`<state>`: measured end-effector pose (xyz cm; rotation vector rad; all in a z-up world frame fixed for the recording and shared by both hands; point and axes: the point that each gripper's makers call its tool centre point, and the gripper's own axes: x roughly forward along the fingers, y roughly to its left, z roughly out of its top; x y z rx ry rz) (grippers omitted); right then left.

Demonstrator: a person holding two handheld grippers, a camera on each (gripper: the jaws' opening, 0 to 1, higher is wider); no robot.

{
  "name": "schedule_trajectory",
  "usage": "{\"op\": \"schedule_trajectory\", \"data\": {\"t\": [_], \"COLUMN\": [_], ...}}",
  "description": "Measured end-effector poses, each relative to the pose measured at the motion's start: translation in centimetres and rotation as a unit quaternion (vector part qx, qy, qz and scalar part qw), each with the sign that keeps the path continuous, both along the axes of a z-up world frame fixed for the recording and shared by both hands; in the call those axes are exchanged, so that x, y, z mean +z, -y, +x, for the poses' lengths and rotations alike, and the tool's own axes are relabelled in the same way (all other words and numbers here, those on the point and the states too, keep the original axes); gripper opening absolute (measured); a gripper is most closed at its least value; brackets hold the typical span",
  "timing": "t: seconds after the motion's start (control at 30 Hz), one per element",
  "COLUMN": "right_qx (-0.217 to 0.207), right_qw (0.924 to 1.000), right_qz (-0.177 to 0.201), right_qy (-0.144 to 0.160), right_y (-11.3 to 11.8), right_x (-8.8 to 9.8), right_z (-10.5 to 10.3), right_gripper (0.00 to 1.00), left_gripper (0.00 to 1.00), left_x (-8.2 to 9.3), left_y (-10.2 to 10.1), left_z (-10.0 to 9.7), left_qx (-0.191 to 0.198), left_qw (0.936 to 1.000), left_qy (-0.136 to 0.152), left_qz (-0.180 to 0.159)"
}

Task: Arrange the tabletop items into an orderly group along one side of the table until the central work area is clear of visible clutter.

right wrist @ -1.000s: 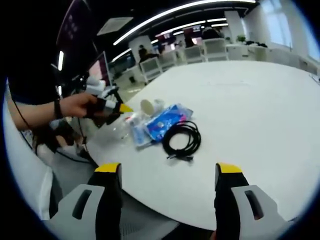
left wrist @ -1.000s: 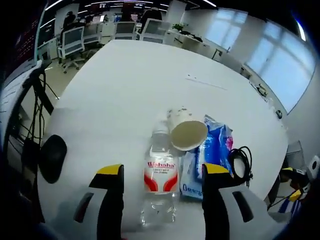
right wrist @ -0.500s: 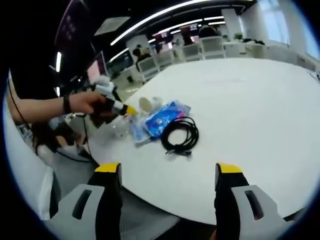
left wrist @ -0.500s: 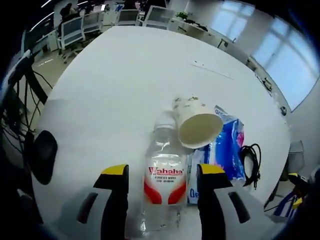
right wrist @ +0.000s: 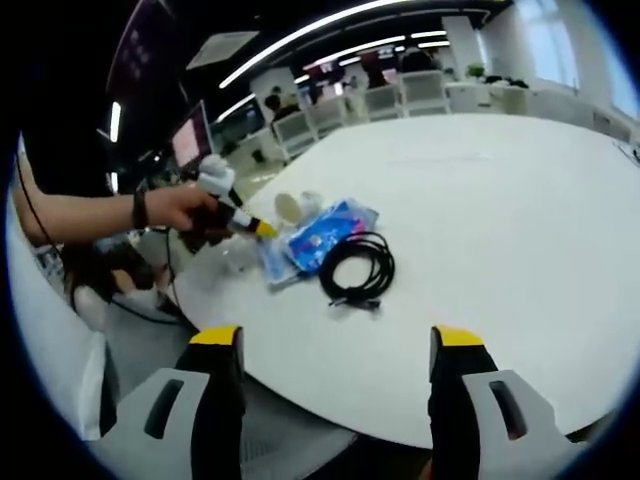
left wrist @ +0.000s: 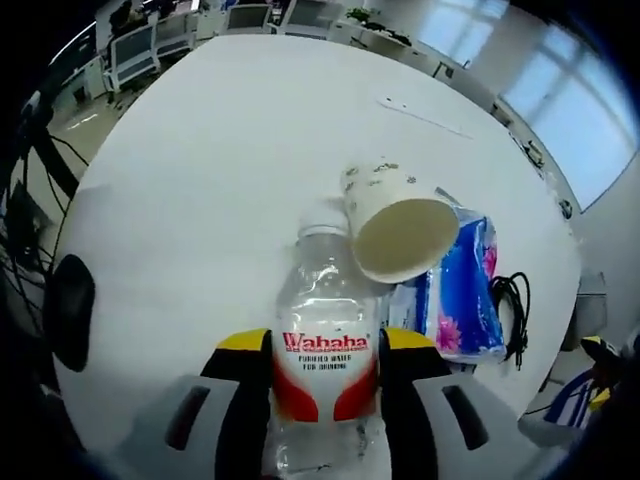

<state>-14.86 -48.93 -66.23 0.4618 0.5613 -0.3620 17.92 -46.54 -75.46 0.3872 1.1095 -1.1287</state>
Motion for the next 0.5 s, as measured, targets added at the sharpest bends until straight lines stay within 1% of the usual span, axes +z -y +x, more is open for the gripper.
{"op": "schedule_trajectory", "data": {"t": [0.3, 0.5], "right_qx": [0.009, 0.015], "right_qw": [1.0, 0.9999], "right_qz": [0.0, 0.002], "right_qy": [0.001, -0.001], "right_y": [0.0, -0.4], "right_x": [0.0, -0.2], "right_z": [0.9, 1.2], "right_gripper": [0.74, 0.74], "left_gripper": [0.41, 0.41], "left_x": [-0.1, -0.1], "left_y": [-1.1, -1.8], "left_z": [1.2, 2.1], "left_qx": [0.013, 0.026], "left_qw": [0.9999, 0.9996], "left_qy": [0.003, 0.007], "left_qz": [0.004, 0.005]}}
